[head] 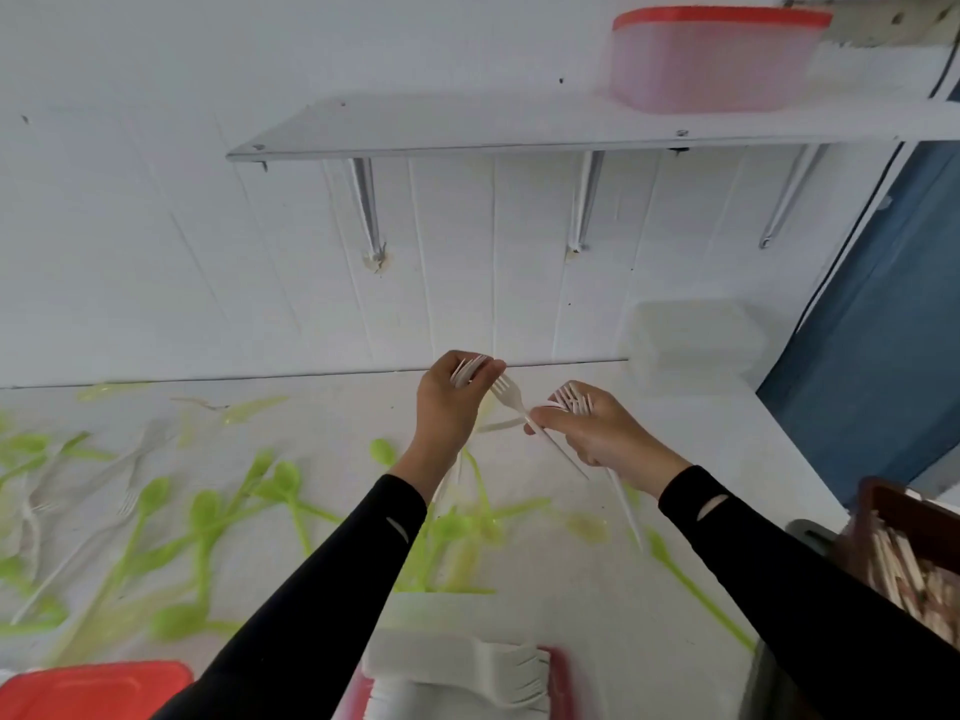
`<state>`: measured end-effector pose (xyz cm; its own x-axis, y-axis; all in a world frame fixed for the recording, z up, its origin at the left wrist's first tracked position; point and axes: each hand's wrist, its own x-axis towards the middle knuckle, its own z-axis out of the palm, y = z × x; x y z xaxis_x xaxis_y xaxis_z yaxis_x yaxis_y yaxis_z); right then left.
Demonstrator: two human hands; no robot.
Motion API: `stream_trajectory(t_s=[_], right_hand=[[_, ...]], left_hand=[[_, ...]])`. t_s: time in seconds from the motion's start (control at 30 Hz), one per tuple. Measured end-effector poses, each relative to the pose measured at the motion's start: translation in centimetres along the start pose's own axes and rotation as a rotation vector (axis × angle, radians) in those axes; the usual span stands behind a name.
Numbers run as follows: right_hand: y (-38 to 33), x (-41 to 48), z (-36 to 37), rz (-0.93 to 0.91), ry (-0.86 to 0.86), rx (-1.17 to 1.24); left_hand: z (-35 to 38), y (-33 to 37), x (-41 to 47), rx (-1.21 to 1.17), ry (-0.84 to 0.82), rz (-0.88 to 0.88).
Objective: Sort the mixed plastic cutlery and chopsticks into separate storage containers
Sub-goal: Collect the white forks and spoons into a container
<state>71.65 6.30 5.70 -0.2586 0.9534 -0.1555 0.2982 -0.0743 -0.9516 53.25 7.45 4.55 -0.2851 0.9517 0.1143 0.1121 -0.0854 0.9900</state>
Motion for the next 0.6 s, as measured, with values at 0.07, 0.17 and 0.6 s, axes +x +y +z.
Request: stream_trajectory(t_s=[0.07,0.17,0.6], right_hand=[[0.7,-0.2,-0.9,0.032,-0.053,0.026],[1.9,0.2,-1.5,0.059,-0.019,0.062],[4.4,1.4,-3.6,0.118,-0.046,0.122]], left_hand=[[1.4,-0.8,0.2,-0.007,0.027,-0.036],[2.6,-1.6,0.7,-0.033,-0.004,-0.073],[3.2,-4.1,0.7,-0.284,-0.073,-0.370]])
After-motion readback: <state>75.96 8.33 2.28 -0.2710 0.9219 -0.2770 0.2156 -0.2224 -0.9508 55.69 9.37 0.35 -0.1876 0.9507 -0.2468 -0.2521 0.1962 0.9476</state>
